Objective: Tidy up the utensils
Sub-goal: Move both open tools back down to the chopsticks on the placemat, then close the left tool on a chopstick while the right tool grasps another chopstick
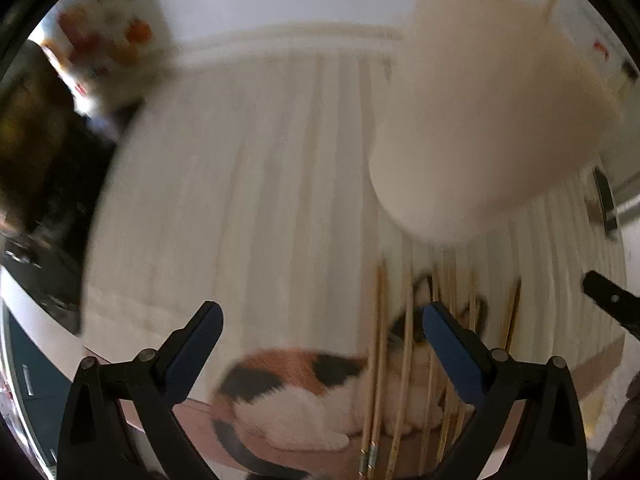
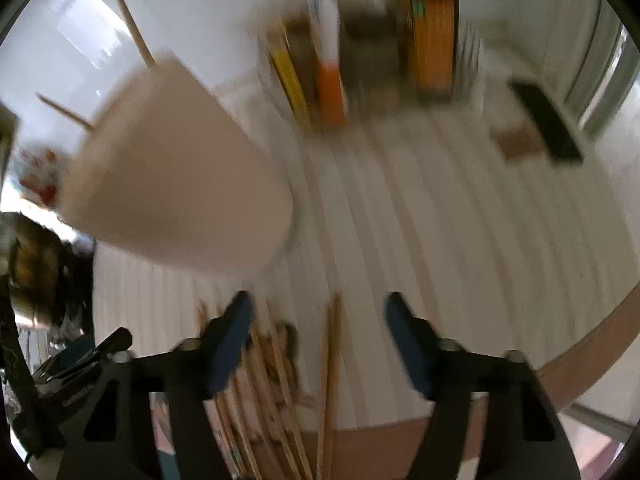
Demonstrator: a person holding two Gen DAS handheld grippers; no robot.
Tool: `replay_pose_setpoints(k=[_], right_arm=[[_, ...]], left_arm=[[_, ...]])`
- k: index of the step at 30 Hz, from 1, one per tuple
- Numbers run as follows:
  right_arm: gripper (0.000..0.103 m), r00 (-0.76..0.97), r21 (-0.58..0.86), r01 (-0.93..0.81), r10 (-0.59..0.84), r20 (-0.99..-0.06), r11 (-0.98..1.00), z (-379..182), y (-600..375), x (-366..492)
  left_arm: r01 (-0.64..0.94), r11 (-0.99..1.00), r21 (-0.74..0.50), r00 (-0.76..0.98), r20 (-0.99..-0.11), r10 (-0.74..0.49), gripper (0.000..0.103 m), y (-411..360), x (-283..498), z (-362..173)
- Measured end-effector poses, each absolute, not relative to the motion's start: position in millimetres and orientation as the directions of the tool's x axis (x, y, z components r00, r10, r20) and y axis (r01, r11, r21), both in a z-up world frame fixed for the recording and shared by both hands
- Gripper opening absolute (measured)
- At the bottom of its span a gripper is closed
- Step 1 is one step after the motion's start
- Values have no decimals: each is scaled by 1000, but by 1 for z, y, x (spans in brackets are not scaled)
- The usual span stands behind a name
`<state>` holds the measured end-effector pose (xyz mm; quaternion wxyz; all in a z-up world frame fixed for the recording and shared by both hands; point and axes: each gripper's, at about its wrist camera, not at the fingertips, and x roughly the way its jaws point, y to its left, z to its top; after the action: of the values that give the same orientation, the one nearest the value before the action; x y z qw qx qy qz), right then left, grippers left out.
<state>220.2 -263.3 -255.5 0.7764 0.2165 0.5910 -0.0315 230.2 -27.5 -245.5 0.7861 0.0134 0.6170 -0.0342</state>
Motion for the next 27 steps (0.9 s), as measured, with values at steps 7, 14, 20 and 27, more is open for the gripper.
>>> replay_pose_setpoints(k=[7, 14, 20, 27], right_arm=[[36, 132, 275, 334, 244, -961, 901, -316, -255, 201], [33, 59, 261, 324, 256, -965, 909, -338, -250, 186], [12, 22, 215, 261, 217, -976, 941, -348, -234, 179], [8, -12, 119, 220, 125, -992, 968, -346, -232, 167]], left_arm=[[133, 989, -69, 64, -995, -78, 43, -46, 215, -303], [185, 982, -23, 61, -998, -34, 5, -59, 208, -319], [171, 985, -17, 68, -997, -29, 5, -54, 208, -319], [159, 987, -22, 62, -998, -32, 5, -31, 219, -315]])
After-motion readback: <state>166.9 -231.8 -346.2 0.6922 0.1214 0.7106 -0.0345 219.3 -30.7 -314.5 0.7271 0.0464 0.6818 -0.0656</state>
